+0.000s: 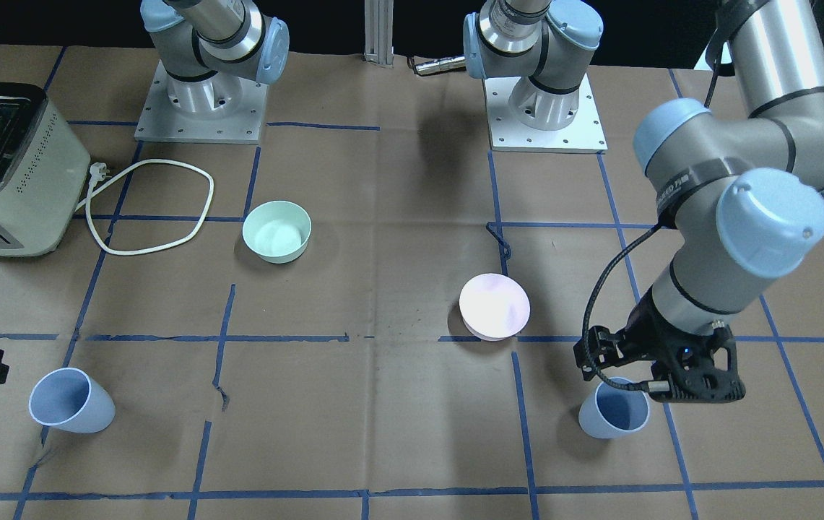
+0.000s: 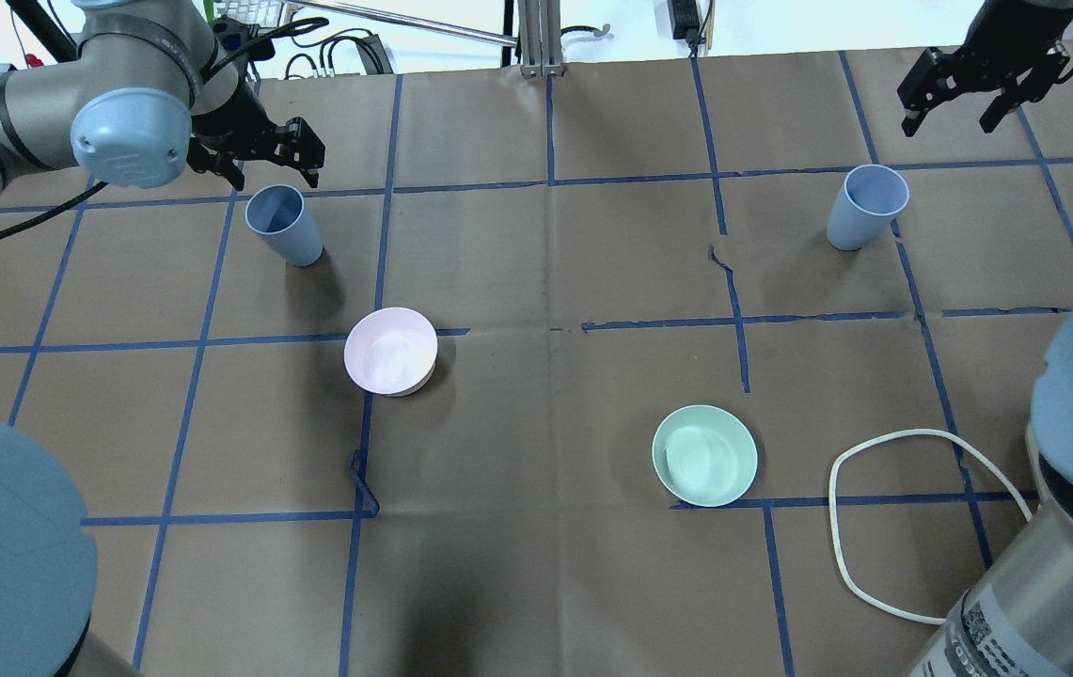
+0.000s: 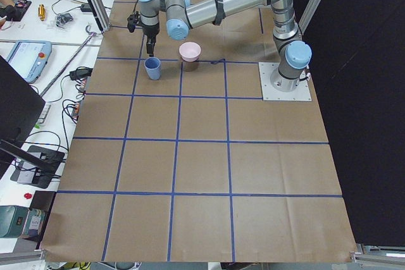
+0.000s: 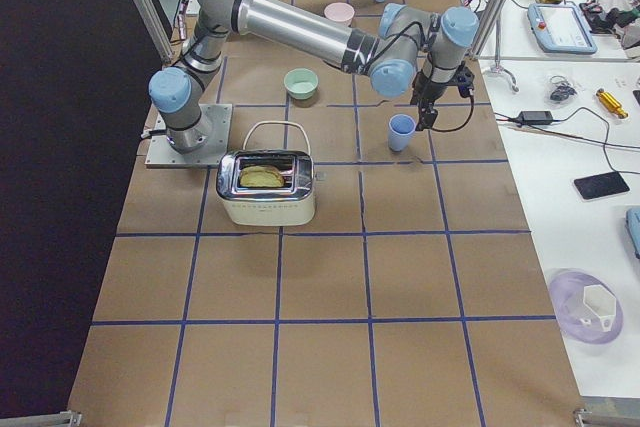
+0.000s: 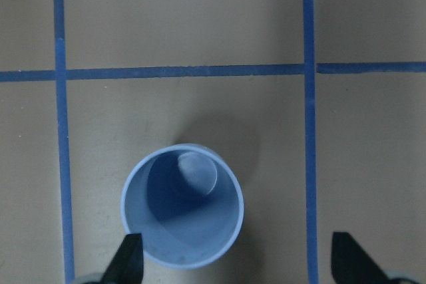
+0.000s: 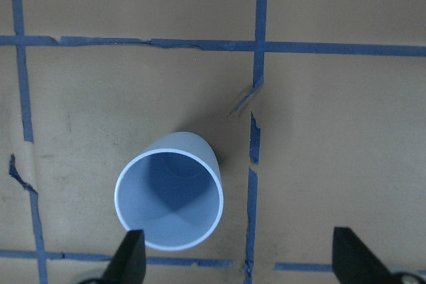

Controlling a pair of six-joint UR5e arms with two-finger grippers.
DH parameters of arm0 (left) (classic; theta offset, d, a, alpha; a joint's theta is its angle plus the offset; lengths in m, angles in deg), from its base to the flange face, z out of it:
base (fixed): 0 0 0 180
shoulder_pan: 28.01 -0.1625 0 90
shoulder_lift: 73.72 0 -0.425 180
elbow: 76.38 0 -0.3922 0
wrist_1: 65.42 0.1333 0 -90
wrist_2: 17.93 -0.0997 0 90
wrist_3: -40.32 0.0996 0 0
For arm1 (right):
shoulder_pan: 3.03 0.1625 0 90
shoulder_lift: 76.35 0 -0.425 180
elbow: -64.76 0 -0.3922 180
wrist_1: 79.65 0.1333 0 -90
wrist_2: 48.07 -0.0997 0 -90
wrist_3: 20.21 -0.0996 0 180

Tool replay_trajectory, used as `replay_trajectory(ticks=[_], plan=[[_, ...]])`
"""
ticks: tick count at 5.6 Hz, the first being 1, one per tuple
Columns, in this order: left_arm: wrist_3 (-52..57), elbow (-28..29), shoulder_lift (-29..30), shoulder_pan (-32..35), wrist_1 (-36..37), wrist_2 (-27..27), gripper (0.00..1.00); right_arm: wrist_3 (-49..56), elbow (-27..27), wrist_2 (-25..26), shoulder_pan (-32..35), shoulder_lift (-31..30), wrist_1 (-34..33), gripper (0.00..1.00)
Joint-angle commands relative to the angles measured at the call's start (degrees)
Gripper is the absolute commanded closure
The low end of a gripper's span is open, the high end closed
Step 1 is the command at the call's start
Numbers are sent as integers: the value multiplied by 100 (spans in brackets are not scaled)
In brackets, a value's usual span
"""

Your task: Stack blue cups with both arms

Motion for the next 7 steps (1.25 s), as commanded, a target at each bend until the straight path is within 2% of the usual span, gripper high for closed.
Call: replay_trajectory(ticks=[1,2,3,4,5,6,7], plan=[[-8,-20,512,36,354,0,1,-8,-838,9,11,67,-887,0],[-8,-38,619,71,373,9,9,1,-1007,9,11,68,-908,0],[-16,-55,699,71,382,9,66,10,-1052,18,11,111,-943,2],[1,-38,717,63,382,9,95,10,-1061,18,11,103,-1082,42],[10,-21,717,54,382,9,100,-8,-1061,18,11,94,-1084,83],[-34,14,726,63,382,9,100,-17,-1061,1,11,85,-1075,92],[-217,32,682,176,382,26,100,-17,-1044,0,3,50,-1075,94]])
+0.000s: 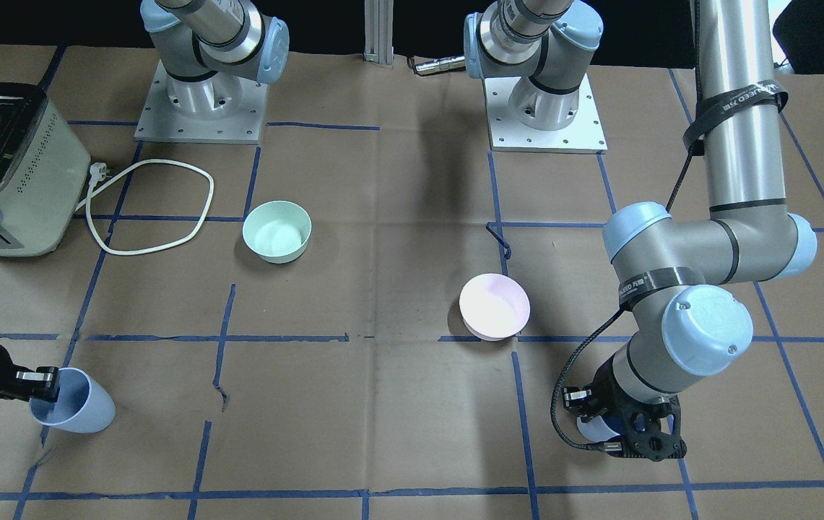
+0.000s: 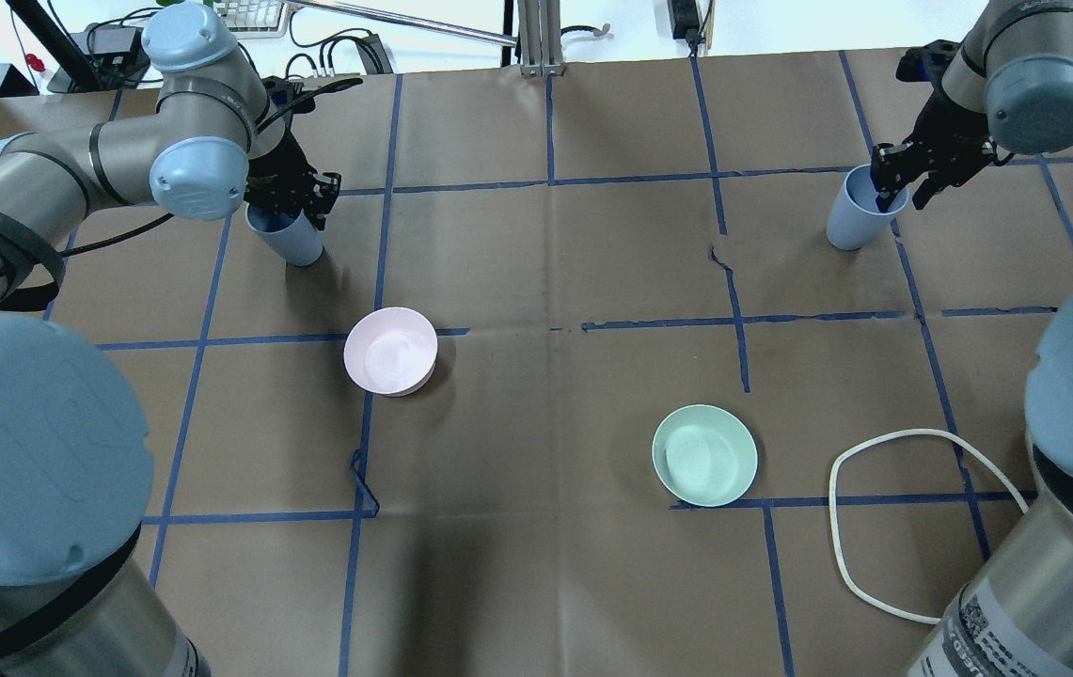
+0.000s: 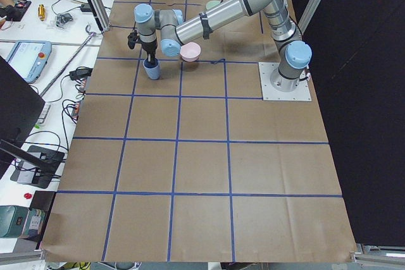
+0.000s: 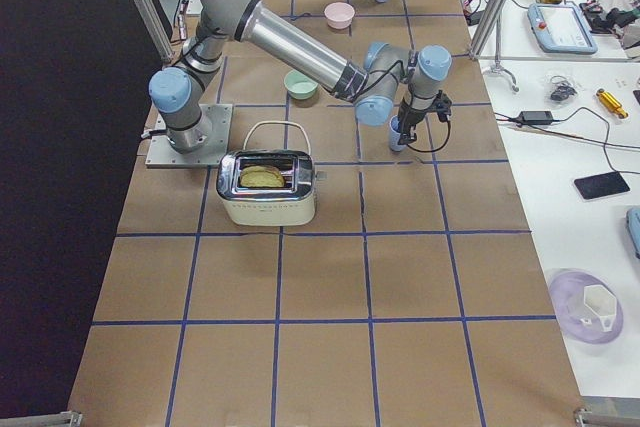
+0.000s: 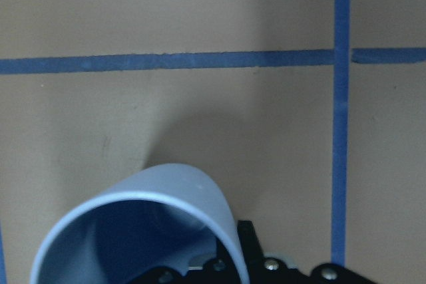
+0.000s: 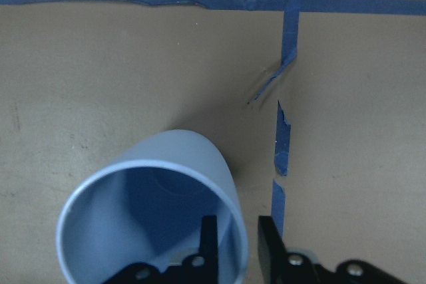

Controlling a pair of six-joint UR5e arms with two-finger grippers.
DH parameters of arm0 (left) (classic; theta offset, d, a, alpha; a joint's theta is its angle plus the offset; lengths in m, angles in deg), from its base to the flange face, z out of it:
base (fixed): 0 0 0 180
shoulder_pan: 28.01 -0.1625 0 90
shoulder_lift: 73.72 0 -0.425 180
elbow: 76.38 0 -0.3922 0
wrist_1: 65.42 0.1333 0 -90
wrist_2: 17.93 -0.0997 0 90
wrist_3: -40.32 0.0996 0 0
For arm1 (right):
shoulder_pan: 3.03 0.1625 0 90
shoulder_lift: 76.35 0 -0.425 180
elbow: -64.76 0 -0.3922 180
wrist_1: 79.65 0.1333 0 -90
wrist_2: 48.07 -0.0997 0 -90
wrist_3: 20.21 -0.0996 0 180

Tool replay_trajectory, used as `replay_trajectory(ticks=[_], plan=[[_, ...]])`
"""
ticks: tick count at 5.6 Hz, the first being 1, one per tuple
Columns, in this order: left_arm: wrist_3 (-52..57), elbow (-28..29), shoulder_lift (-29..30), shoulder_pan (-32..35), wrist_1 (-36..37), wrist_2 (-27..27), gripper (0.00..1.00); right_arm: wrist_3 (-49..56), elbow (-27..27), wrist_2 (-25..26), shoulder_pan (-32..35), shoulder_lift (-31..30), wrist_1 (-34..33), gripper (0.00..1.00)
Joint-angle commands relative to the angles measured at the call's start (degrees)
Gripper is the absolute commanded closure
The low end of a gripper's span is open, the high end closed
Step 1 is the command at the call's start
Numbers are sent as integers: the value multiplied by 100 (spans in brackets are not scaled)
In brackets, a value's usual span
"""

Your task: Stack blue cups with both arms

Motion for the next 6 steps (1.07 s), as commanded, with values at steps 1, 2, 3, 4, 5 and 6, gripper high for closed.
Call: replay_trajectory(ticks=[1,2,3,4,5,6], plan=[[-422,281,-69,553,-61,-15,100,-12,133,-4,19,-129,17,94],[-1104,693,104,1202,-105,-59,98,-107,552,31,54,-435,505,94],[-1929,941,324,1800,-27,-16,98,-239,1026,40,89,-803,1728,94],[-2094,1074,526,2345,-9,-33,98,-249,1361,75,90,-1155,2575,93],[-2078,1075,571,2533,-9,-59,98,-249,1443,84,90,-1350,2941,93],[-2139,1066,598,2561,0,-7,96,-240,1435,93,90,-1369,2970,93]])
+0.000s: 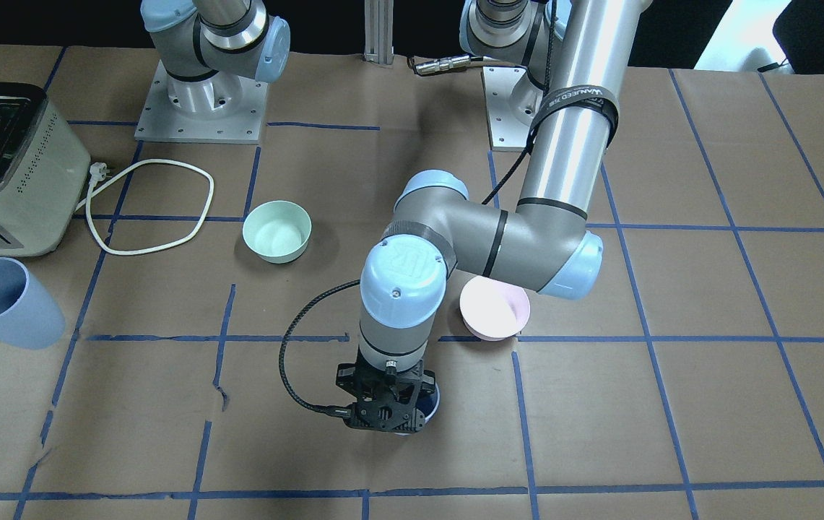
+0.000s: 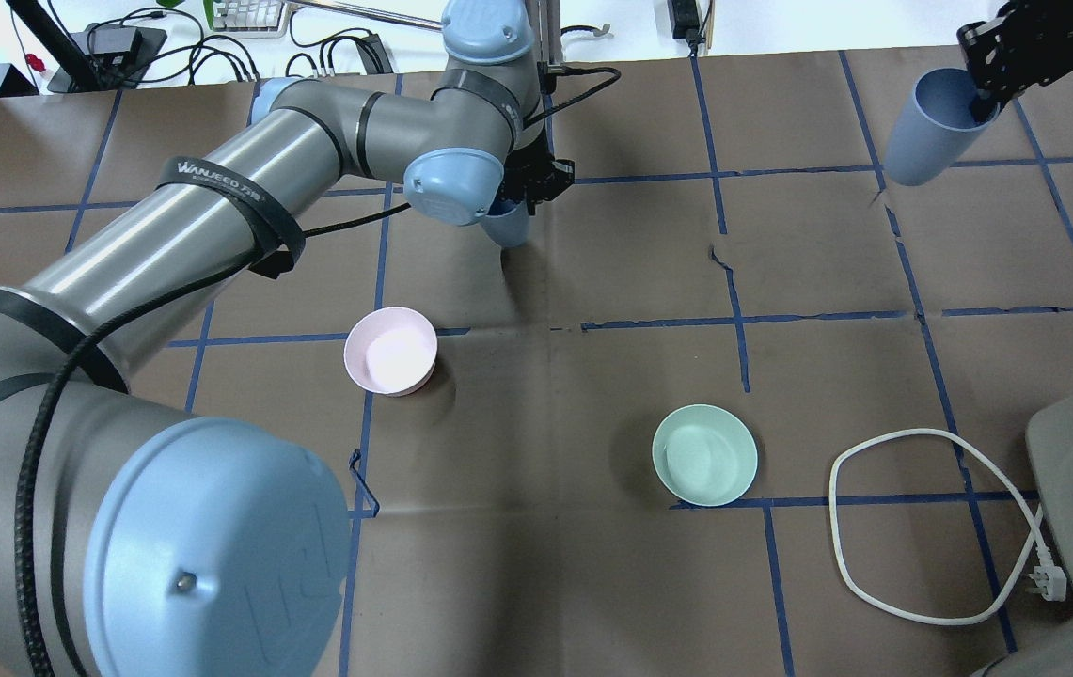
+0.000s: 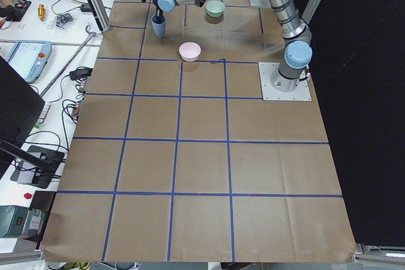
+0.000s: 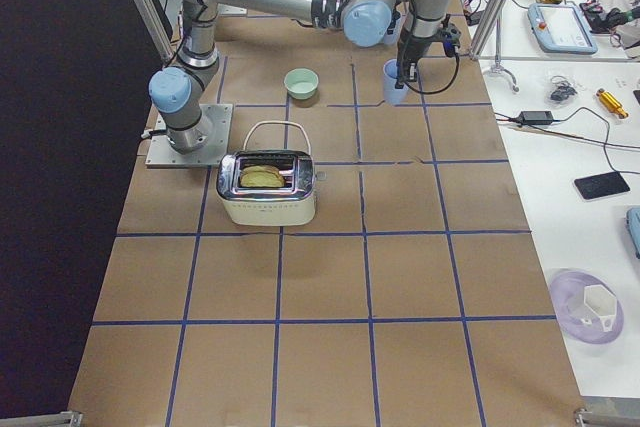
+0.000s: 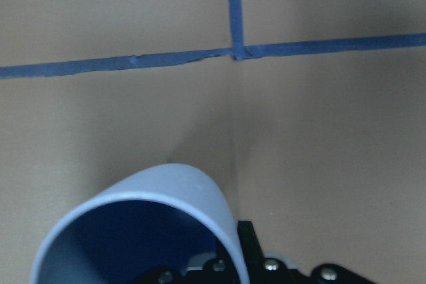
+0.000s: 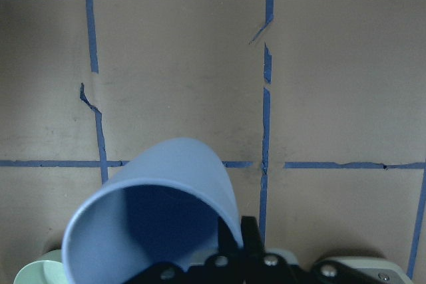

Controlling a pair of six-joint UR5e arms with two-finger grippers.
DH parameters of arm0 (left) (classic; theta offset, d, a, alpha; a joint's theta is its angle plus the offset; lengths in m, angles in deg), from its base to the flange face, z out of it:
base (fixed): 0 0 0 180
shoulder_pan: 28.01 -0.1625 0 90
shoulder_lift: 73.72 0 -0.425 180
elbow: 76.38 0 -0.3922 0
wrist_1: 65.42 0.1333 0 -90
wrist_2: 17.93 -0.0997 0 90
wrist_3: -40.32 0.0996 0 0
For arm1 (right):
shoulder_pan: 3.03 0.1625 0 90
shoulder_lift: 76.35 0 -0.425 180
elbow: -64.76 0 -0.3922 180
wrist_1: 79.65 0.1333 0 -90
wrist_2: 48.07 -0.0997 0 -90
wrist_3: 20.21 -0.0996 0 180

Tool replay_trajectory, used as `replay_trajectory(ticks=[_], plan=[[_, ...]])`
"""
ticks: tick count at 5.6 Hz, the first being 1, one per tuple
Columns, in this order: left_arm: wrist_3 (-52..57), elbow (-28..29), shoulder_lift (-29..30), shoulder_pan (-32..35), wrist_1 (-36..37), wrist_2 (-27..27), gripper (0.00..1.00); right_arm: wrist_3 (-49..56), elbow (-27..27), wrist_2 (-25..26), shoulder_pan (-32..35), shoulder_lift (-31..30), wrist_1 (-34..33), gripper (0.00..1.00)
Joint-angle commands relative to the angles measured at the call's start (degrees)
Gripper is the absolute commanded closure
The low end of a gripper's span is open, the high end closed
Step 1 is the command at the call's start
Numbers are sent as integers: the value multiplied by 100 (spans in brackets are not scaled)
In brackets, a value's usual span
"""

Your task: Stack blue cups with both arms

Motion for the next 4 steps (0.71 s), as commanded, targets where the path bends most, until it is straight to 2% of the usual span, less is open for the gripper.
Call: replay_trajectory(ticks=[1,2,3,4], plan=[[-57,-21,39,171,17,38,92,3,28,-7,1,-78,162,93],[4,-47,13,242,60,30,70,-5,19,-8,1,-78,153,92],[39,-47,-14,242,165,38,1,-6,19,-25,1,-78,144,92],[39,-39,-144,234,140,47,0,-6,19,-51,1,-61,136,92]])
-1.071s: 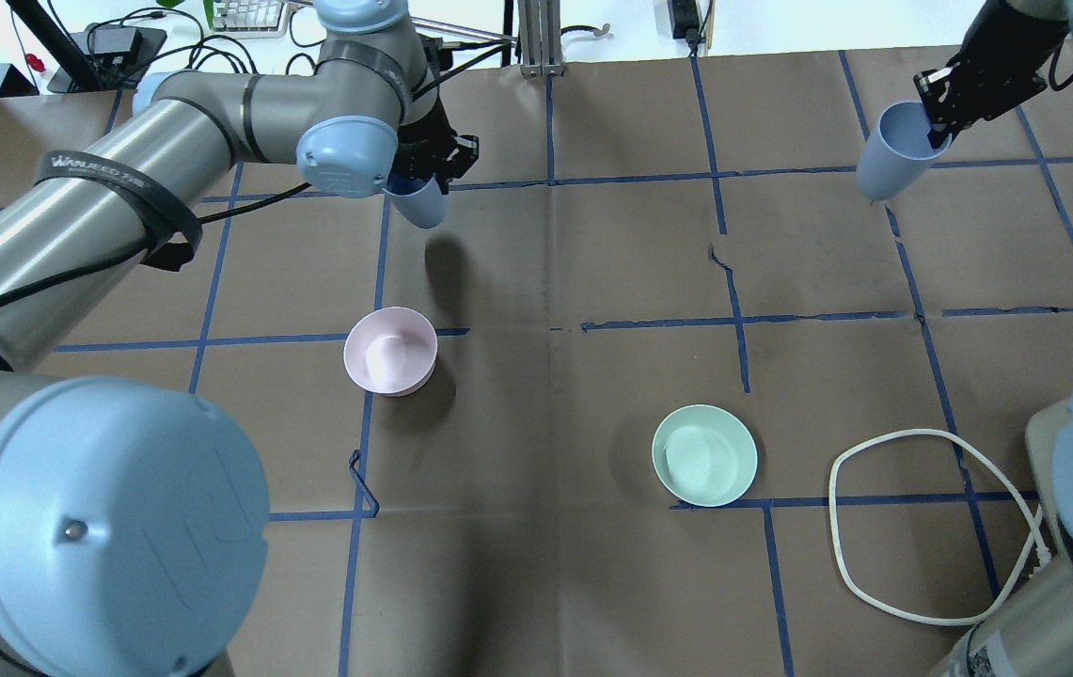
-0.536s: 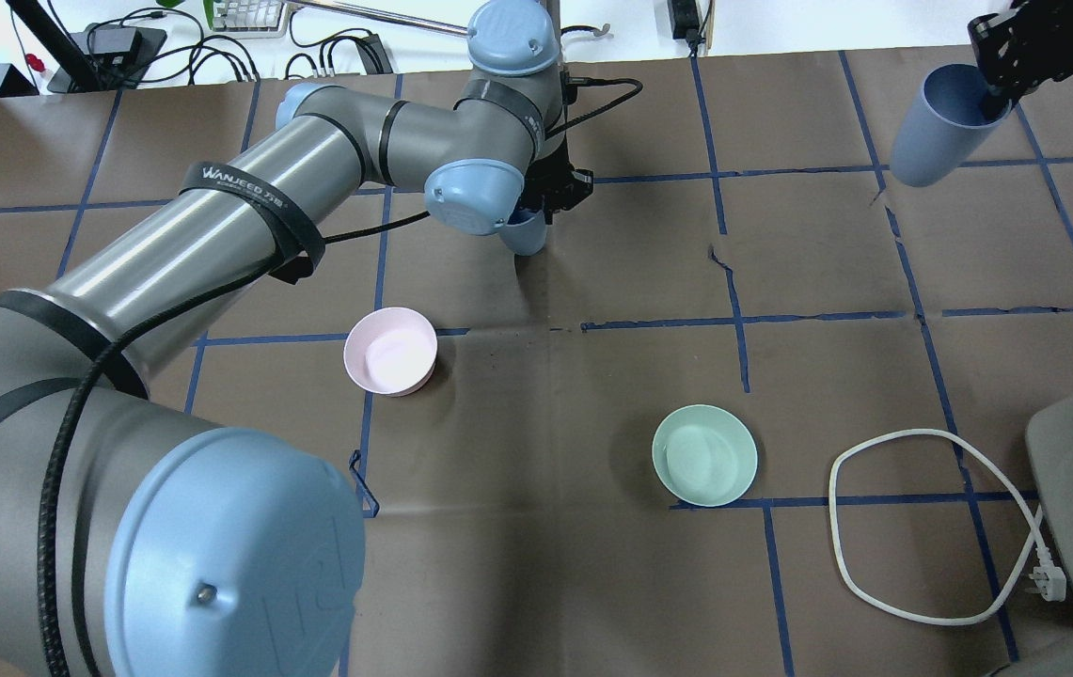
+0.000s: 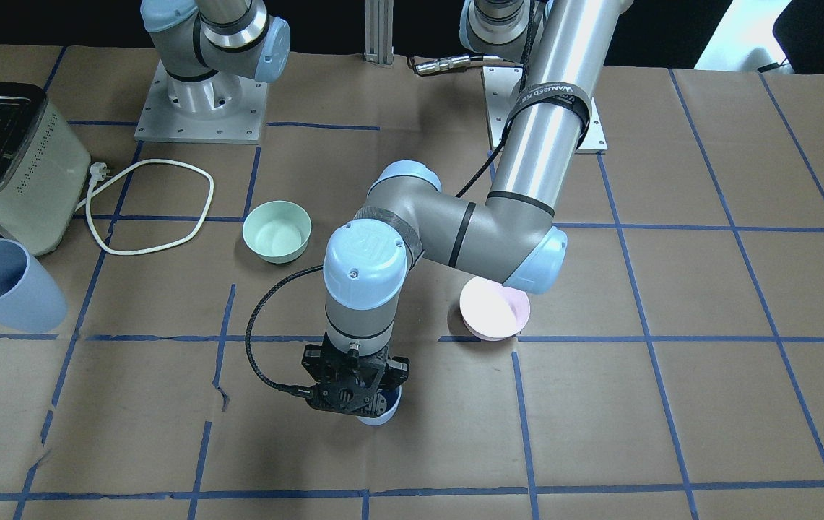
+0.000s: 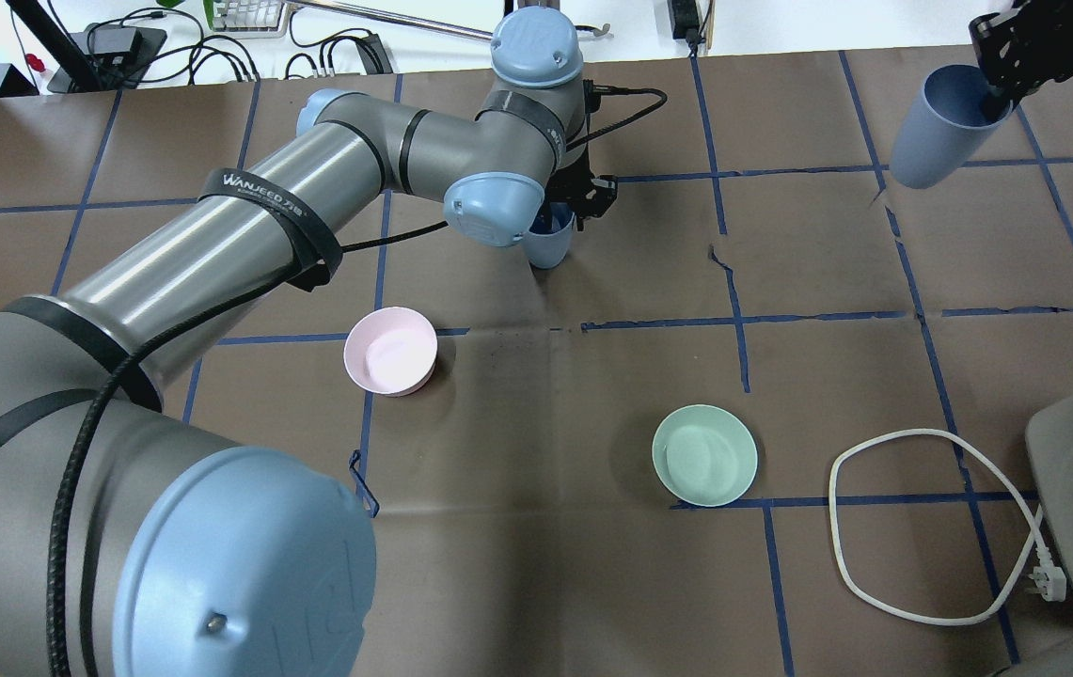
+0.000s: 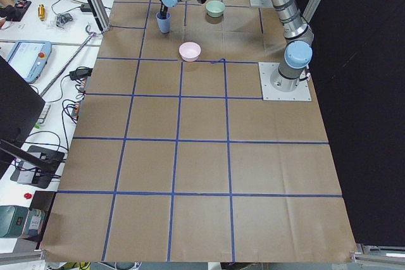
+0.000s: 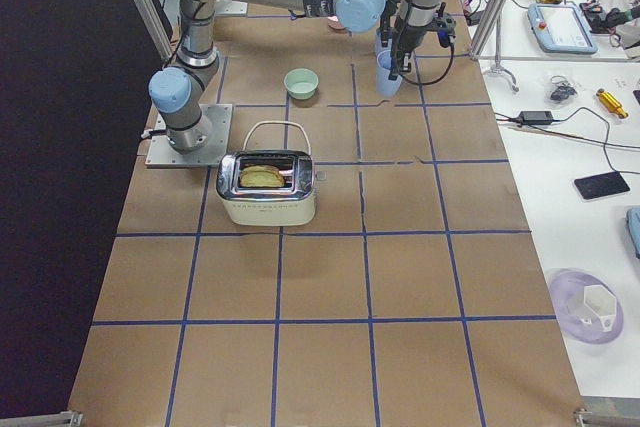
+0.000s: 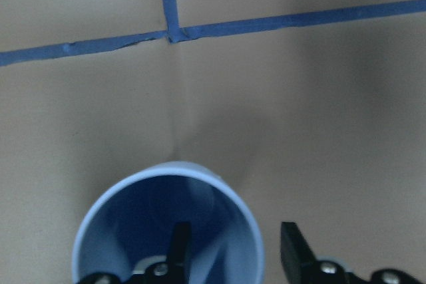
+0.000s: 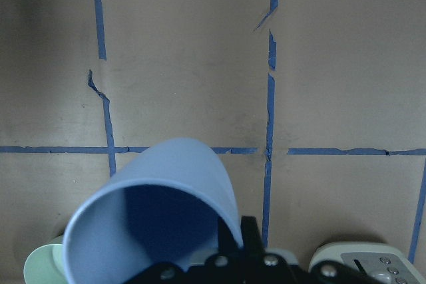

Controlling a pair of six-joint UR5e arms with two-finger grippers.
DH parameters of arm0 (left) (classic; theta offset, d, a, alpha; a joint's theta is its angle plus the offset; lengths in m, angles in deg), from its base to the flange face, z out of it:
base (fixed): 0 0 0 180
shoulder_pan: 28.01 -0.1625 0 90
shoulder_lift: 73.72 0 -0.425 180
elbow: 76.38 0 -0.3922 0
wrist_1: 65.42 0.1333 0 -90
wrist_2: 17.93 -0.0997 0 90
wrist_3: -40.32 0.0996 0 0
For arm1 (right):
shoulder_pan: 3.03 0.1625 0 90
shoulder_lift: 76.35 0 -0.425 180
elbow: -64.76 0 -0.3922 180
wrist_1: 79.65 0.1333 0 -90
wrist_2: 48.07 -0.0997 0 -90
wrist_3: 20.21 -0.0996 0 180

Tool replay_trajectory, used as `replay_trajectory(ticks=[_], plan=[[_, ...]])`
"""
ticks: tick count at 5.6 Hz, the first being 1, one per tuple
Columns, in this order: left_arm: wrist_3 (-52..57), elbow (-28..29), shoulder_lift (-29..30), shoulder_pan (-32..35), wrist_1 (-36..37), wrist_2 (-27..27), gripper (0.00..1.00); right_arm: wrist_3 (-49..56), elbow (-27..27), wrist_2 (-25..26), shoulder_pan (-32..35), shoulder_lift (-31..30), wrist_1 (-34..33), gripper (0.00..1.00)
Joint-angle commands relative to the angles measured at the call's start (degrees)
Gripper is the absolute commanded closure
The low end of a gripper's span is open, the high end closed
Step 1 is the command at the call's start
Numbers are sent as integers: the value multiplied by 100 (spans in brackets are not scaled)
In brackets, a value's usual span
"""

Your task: Stack blue cups with both arms

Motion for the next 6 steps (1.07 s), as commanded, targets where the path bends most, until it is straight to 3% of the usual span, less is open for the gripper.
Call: replay_trajectory(ticks=[1,2,4,6], plan=[[1,3,-381,-17,-176,94,0,-96,0,-47,9,20,-8,92],[1,-14,-906,-69,-909,130,0,-393,0,-56,131,37,-25,92],[350,-328,-2004,-812,-2054,148,0,-1122,8,-56,665,177,-157,92],[687,-777,-2894,-1306,-2259,298,1,-2096,26,-56,1359,300,-586,92]])
